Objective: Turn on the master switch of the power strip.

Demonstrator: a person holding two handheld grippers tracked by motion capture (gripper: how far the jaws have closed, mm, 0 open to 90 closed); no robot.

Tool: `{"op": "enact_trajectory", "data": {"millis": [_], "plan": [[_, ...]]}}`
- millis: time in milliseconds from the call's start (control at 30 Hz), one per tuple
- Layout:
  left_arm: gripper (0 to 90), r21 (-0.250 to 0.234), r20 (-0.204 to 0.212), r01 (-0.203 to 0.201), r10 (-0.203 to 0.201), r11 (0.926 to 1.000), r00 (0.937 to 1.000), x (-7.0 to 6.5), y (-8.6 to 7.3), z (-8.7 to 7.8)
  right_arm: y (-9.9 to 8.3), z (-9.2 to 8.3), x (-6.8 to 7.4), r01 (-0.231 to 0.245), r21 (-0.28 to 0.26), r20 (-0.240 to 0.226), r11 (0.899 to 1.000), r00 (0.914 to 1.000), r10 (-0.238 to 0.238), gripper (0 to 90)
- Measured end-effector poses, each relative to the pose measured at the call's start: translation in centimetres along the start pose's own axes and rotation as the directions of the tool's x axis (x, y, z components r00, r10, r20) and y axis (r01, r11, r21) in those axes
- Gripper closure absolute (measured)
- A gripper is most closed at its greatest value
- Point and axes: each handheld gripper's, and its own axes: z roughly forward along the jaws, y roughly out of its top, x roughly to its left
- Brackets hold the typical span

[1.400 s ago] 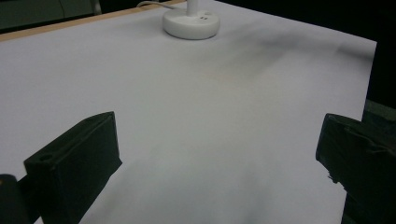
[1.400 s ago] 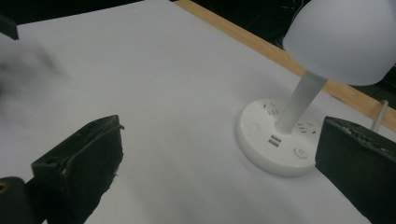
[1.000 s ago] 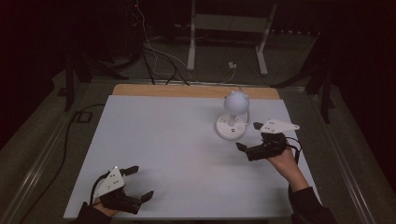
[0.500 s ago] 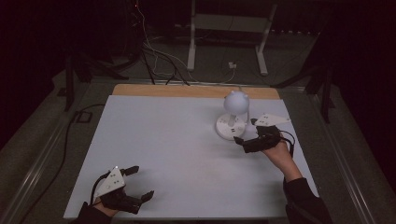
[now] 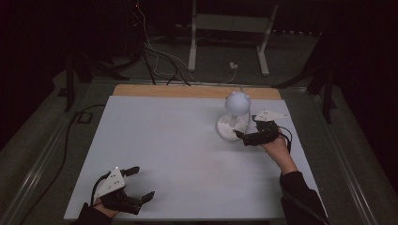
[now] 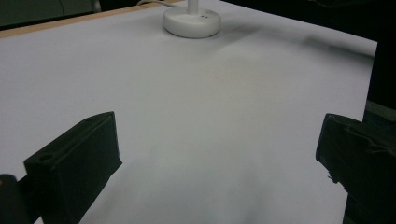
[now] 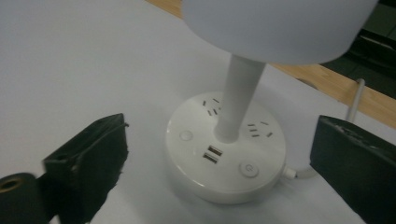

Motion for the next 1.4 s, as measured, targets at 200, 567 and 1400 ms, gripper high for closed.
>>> {"op": "enact_trajectory", "data": {"millis": [200, 567, 1400], "plan": [[0.2, 0.001, -0.002, -0.002, 0.002, 1.0000, 1.0000, 0.0, 0.0, 0.0, -0.4, 0.7, -0.7, -0.033, 0.004, 0.045, 0.999, 0.9984, 0.033, 16.9], [0.2, 0.002, -0.003, 0.001, -0.001, 1.0000, 1.0000, 0.1, 0.0, 0.0, -1.3, 2.1, -1.7, -0.066, -0.002, 0.091, 0.998, 0.9936, 0.066, 39.1], [0.2, 0.004, -0.001, 0.002, -0.002, 1.0000, 1.0000, 0.1, -0.1, 0.1, -2.8, 4.1, -1.6, -0.066, 0.025, 0.157, 0.997, 0.9857, 0.061, 88.6]]}}
